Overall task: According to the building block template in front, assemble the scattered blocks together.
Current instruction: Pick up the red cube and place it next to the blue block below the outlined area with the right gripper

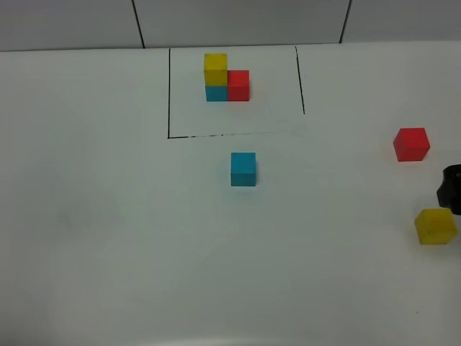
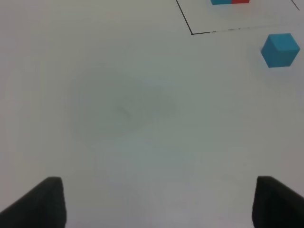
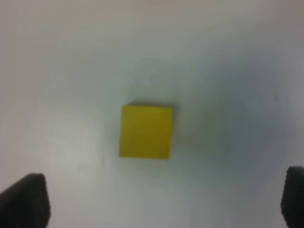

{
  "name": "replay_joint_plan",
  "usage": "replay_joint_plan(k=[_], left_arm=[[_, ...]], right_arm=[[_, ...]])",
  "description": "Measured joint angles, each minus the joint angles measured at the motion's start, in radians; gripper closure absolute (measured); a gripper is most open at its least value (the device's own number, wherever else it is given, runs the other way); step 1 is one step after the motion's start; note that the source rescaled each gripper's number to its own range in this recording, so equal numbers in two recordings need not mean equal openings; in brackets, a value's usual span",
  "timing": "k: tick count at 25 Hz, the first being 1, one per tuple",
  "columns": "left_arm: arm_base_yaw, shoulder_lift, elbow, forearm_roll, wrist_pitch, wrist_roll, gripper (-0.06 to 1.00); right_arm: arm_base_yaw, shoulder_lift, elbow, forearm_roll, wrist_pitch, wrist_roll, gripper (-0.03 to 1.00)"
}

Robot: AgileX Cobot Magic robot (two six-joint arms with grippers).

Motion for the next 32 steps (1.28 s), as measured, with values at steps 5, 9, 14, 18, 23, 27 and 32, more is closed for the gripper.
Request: replay_joint_plan(k=[5,9,14,18,23,27,32], left_arm=[[0.0,0.0,0.0,0.0,0.0,0.0,0.19],[0.0,0.0,0.0,0.0,0.0,0.0,0.19],[0.0,0.0,0.0,0.0,0.0,0.0,0.19],[0.0,0.0,0.0,0.0,0.0,0.0,0.19],[0.0,0.0,0.0,0.0,0.0,0.0,0.19],[0.0,0.0,0.0,0.0,0.0,0.0,0.19],[0.001,0.0,0.0,0.0,0.0,0.0,0.19]], right_arm=[[0.0,0.073,-0.037,0.0,-0.006,-0.011,-0.03],[0.0,0.078,-0.038,0.0,-0.004,-0.011,-0.03],[0.0,0.079,-0.042,-0.012,-0.024,-0.011,-0.03],[0.0,0.125,-0.113,-0.012,-0.032,-0.011,-0.03],[0.007,0.278,-0.255,0.008,-0.034,-0.015,-0.03],[0.029,0.422,-0.387,0.014,-0.031,-0.02,-0.03],[0.041,0.597,-0.554,0.026,0.012,-0.018,-0.03]])
